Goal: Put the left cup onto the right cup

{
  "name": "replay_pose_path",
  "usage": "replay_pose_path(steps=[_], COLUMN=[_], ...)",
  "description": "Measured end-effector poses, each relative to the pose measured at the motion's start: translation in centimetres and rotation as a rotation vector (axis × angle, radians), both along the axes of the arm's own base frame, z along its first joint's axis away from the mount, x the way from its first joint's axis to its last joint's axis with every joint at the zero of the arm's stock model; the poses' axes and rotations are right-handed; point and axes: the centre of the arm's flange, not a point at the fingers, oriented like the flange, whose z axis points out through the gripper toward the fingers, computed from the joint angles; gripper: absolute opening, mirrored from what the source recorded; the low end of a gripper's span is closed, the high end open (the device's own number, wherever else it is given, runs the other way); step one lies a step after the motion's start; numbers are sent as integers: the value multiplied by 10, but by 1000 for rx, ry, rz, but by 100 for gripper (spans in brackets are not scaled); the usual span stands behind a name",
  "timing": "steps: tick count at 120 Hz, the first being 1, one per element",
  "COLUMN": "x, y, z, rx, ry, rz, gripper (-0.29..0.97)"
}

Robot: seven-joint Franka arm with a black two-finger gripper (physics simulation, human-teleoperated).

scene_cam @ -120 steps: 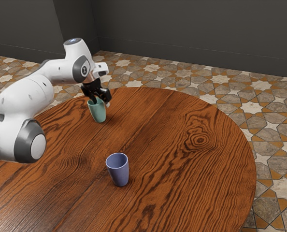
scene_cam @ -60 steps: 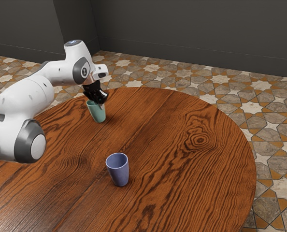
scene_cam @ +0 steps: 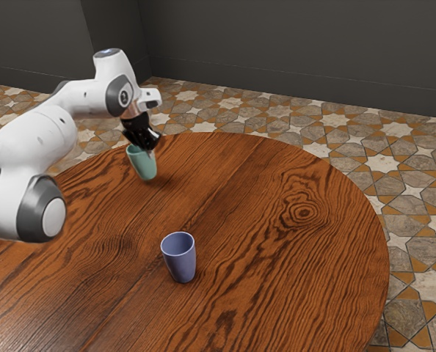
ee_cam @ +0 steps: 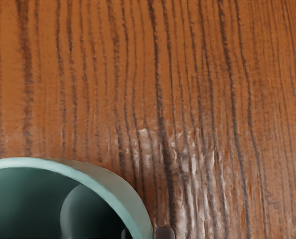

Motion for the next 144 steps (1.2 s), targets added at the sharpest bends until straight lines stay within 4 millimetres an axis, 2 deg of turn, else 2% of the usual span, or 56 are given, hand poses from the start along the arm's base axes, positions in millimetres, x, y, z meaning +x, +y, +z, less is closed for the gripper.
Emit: replay_pose_path(steps=[25,37,64,77,100,127,144], x=[-23,-40,-68,-80,-106,-140,-163], y=[-7,-25,-75,-87,-127,-155,-170], z=[16,26,64,75,97,120,125], rx=[-29,-41,12,31,54,76,87], ry=[76,115,137,138,143,144,144], rz=[8,-3,-60,-63,-82,-70,-59], gripper=[-10,-10,-10,-10,-10,-11,-11])
